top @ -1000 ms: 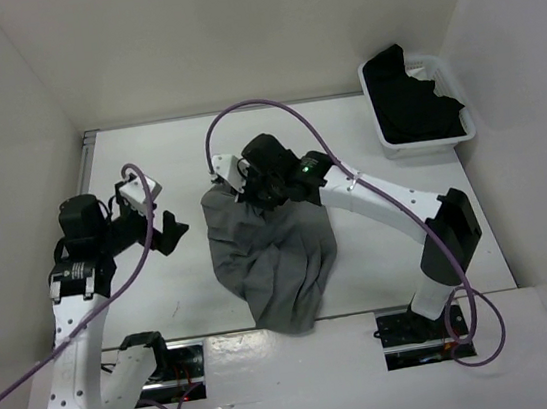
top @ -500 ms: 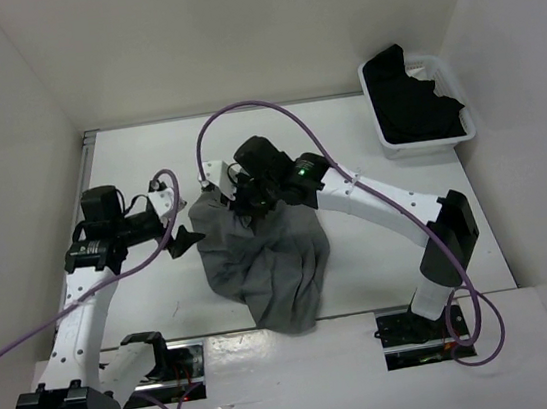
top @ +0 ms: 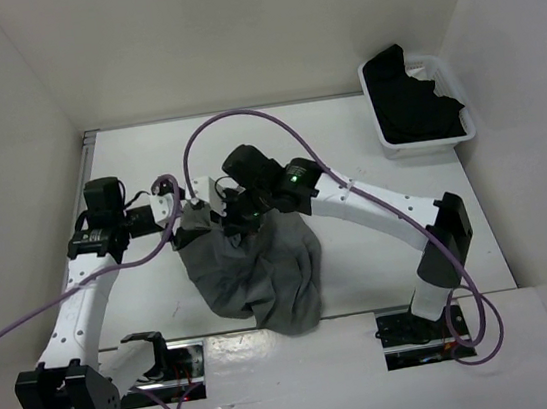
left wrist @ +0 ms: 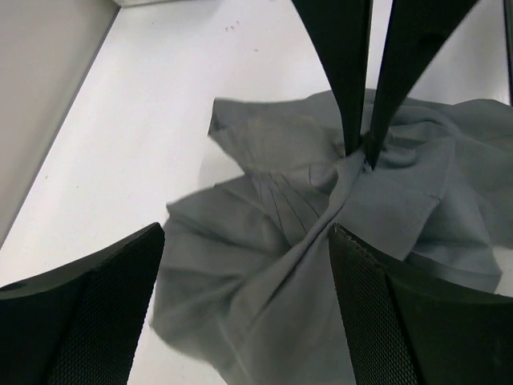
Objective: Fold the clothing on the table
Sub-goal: Flatten the skirt out
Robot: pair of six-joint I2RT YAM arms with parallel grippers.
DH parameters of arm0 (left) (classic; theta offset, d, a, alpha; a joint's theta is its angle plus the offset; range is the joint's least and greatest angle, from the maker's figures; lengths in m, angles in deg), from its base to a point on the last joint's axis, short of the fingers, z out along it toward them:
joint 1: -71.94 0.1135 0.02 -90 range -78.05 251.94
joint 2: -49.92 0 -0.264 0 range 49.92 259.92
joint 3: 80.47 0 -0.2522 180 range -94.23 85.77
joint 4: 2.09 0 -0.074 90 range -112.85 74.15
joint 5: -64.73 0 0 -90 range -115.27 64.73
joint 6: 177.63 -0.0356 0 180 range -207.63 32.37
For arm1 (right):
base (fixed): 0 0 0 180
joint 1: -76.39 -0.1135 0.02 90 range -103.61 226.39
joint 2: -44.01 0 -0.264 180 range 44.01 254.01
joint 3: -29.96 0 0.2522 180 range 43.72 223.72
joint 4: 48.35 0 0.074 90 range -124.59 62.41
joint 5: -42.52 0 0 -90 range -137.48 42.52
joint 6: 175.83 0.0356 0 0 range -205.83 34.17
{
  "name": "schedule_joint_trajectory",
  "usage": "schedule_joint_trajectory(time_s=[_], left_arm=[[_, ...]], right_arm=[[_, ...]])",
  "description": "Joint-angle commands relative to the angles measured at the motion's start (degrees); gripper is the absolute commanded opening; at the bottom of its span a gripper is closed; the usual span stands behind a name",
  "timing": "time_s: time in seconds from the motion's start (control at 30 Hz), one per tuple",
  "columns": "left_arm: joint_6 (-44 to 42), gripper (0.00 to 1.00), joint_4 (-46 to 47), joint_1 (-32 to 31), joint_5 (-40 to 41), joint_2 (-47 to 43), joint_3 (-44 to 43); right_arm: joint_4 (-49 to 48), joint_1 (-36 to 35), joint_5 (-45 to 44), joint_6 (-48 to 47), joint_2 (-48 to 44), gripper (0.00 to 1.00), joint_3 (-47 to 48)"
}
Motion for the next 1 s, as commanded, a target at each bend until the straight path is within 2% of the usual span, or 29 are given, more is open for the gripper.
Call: schedule_joint_trajectory(time_s=[0.0,0.47,0.77,0.97], left_arm=[[-3.6,0.89,1.6,-0.9,-8.0,0.6,-2.1],[-5.8,0.76,-7.5,-3.9,-11.5,0.0,-2.1],[-7.6,0.69,-8.0,-6.3,-4.5,0.6,0.3],[-7.6,0.65,-7.0,-7.5,-2.7,1.1,1.3]], right_arm=[[0.2,-1.1,2.1,-0.6,1.6,0.00,4.5],[1.3,-1.1,0.3,-0.1,5.2,0.00,8.5],[1.3,-1.1,-0.3,-0.1,5.2,0.00,9.8],[1.3,-1.1,-0.3,-0.1,4.1,0.00,9.8]])
